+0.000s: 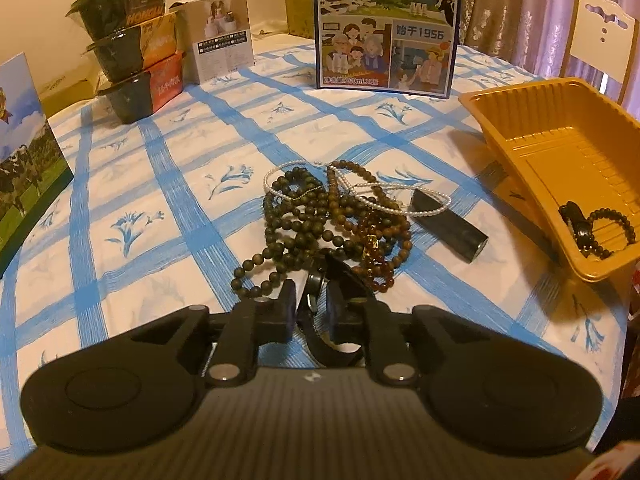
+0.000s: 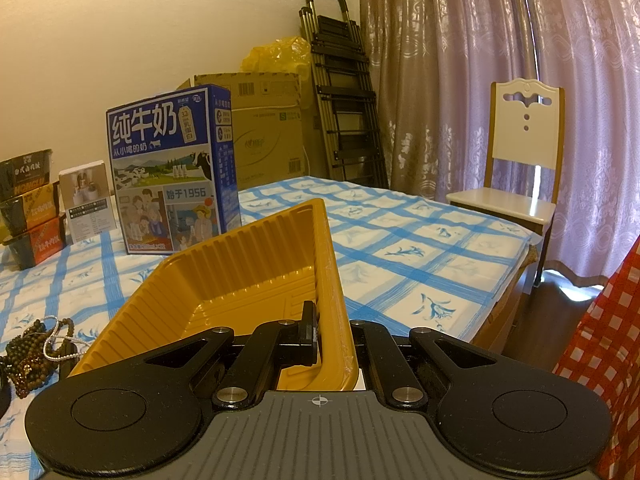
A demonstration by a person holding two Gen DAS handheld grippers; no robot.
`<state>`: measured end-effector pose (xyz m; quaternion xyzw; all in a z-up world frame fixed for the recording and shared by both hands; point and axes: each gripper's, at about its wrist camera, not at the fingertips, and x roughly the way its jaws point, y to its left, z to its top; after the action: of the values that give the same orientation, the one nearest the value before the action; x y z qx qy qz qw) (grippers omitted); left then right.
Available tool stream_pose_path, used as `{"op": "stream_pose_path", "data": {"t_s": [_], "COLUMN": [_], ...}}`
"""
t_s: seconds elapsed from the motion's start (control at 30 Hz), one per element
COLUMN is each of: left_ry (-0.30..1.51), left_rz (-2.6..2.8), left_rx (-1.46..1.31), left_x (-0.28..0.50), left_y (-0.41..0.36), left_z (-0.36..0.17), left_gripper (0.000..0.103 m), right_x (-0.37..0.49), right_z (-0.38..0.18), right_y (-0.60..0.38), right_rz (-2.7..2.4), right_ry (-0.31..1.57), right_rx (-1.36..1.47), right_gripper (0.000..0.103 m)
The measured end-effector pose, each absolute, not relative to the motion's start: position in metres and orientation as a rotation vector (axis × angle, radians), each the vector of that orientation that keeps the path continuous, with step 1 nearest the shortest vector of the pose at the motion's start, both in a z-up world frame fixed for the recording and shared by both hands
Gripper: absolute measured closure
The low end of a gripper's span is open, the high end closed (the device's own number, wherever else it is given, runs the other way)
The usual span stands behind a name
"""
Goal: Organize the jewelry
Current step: 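Grasp the black bangle from the pile with the left tool, then carry the black bangle over the orange tray and open the left tool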
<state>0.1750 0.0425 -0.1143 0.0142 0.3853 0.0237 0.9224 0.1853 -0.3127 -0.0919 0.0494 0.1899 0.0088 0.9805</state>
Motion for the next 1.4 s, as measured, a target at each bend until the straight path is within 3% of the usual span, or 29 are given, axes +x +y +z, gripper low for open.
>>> {"op": "stream_pose_path", "data": {"t_s": [0.2,0.43,0.73,1.07,1.4], "left_ry": [0.795,0.785,0.714,0.661,0.74], "left_rz": [0.046,0.045,-0.004,-0.255,-0.389], "left_rx": [0.043,0.031,-0.021,-0.077,-0.105], "left_x": [0.18,0.177,0.175,0.197,0.22], "left_y": [0.042,0.041,0.027,-0.058,-0.13], "left_z": [-0.118,-0.115,-0.076,-0.048,-0.076], "left_gripper": [0.087,0.094,0.094,0.094,0.094], "right_x": [0.185,0.185,0.185,0.185,0.184], "right_z": [-0.092,-0.092,-0.092,-0.092,-0.09], "right_y": [-0.312,-0.312,-0.312,-0.312,-0.311], "right_rz": [0.017,0.017,0.017,0.022,0.024], "right_ry": [0.382,0.382,0.382,0.377,0.376], "right_rx": [0.099,0.099,0.099,0.1,0.096], "right_gripper": [0.099,0.099,0.099,0.099,0.099]}}
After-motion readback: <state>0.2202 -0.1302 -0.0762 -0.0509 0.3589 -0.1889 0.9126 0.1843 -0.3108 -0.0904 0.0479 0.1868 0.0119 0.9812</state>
